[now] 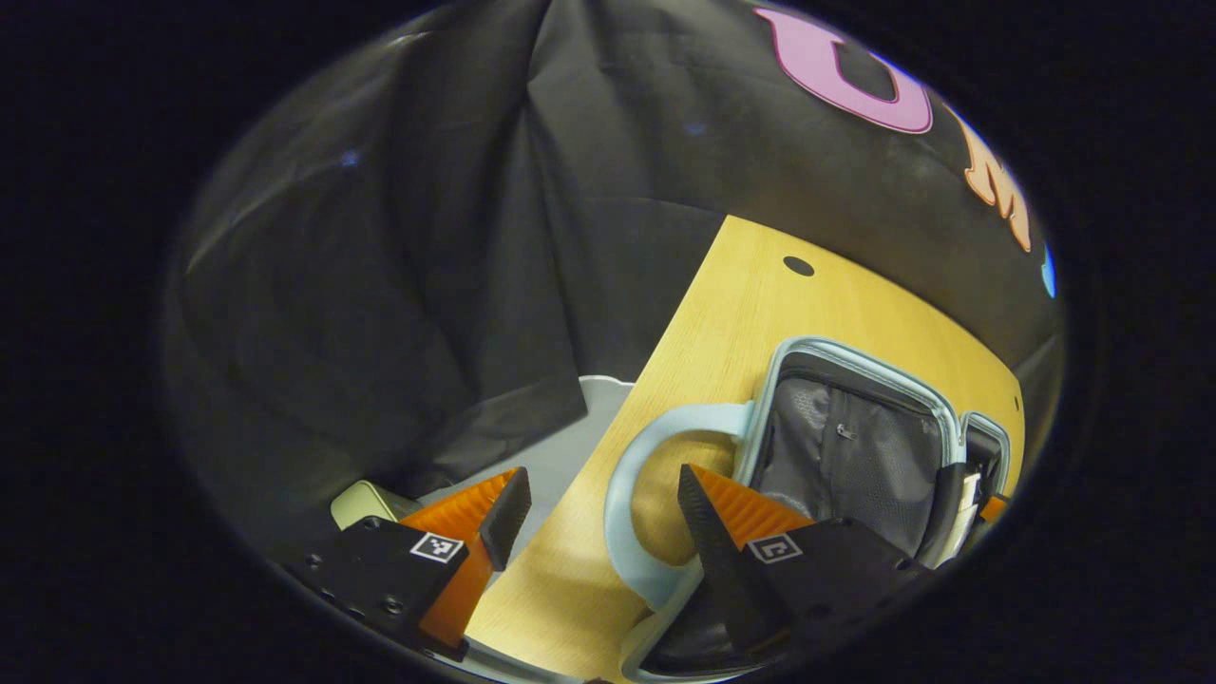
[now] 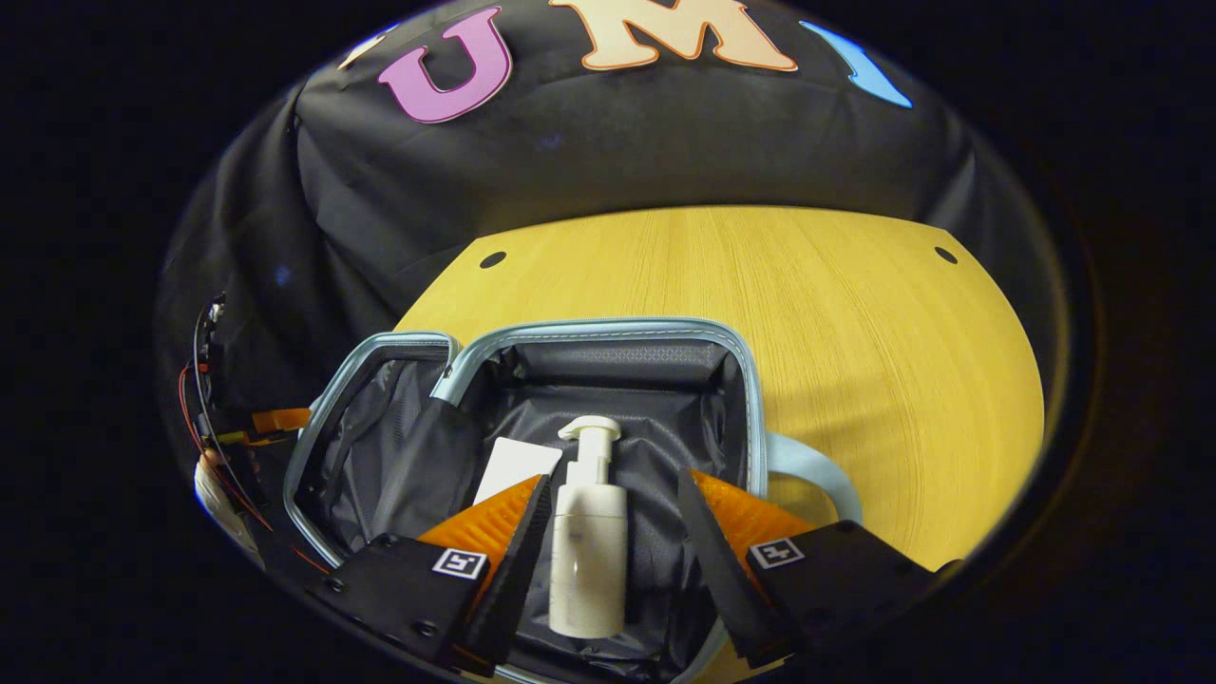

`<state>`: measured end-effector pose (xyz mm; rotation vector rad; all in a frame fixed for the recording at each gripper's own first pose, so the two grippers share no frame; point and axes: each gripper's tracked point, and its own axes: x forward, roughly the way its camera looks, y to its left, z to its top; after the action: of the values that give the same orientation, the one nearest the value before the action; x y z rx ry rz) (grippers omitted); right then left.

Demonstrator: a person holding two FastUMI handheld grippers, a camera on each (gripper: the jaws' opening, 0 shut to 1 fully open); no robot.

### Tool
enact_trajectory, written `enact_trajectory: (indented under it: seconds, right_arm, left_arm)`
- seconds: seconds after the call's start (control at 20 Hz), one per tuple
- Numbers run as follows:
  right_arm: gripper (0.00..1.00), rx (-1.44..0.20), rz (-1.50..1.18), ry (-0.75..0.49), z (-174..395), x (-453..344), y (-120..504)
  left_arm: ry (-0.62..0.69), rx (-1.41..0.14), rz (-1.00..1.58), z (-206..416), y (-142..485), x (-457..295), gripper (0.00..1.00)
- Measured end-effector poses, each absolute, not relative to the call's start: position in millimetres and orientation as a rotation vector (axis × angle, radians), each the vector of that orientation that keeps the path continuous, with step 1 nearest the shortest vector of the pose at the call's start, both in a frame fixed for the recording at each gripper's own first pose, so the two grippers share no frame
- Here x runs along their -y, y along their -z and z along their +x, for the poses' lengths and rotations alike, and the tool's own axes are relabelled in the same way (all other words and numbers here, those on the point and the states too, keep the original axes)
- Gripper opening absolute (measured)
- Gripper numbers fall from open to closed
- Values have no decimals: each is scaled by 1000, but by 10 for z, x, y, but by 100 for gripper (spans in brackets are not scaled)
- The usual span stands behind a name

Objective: First open the suitcase, pack the skin care products into it, and then close the suitcase.

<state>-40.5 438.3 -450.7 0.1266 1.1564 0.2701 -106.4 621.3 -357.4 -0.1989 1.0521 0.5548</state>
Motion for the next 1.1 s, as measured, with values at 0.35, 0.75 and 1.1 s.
enact_trajectory:
  seconds: [0.35,0.75,1.1]
  right_arm:
    - [85,-1081,138,-277,-174,-4410,4327]
    - [85,-961,99,-311,-11,-4188,4073]
    - [85,-836,65,-362,70,-3943,3715]
  left_arm:
    - [-523,-1149,-260,-1121,3929,-6314,87]
    - [-475,-1173,-256,-996,3695,-6049,4]
    - [-476,-1037,-177,-854,2822,-5803,0]
